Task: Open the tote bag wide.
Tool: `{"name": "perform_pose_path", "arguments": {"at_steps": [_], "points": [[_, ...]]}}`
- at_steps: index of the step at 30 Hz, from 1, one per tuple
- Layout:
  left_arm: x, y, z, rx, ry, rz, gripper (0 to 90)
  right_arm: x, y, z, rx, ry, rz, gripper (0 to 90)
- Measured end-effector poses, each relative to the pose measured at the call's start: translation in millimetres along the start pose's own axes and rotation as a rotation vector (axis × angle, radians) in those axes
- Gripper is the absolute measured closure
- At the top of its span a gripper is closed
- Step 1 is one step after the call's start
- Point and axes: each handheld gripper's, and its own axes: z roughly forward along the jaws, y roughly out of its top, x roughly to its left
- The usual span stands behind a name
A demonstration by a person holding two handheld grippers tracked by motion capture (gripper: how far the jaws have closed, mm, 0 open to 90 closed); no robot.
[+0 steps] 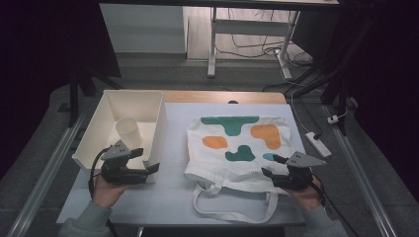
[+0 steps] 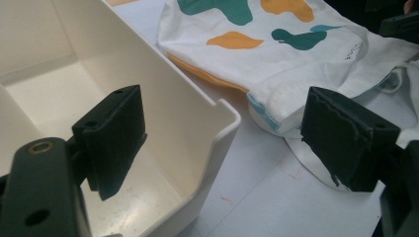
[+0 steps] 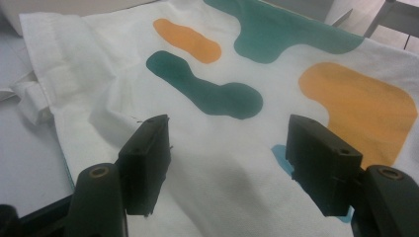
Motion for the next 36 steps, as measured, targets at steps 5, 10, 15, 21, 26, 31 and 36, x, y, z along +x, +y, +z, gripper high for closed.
{"name": "perform_pose_path", "arguments": {"at_steps": [5,10,15,21,26,31,36], "points": [[0.2,0.2,0.4,0.0,-0.001,0.002,17.5,1.6,-1.8,1.8,0.011,-0.005,-0.012,33.5],[-0.1,0.3,0.1,-0.002,-0.002,0.007,17.5,3.3,-1.4,2.7,0.015,-0.007,-0.02,33.5],[-1.0,0.9,-1.7,-0.011,0.003,0.01,17.6,4.1,-2.7,4.7,0.025,-0.008,-0.028,33.4],[-2.6,2.1,-3.4,-0.016,0.006,0.019,17.7,5.6,-3.0,6.3,0.034,-0.01,-0.041,33.5],[-5.6,3.7,-5.3,-0.023,0.009,0.027,17.8,5.2,-3.3,6.4,0.039,-0.013,-0.042,33.5],[-10.9,6.9,-8.7,-0.032,0.008,0.044,18.0,5.4,-3.4,6.7,0.041,-0.014,-0.044,33.4],[-19.5,11.9,-12.4,-0.049,0.006,0.066,18.1,5.7,-3.5,7.1,0.045,-0.012,-0.045,33.4]]}}
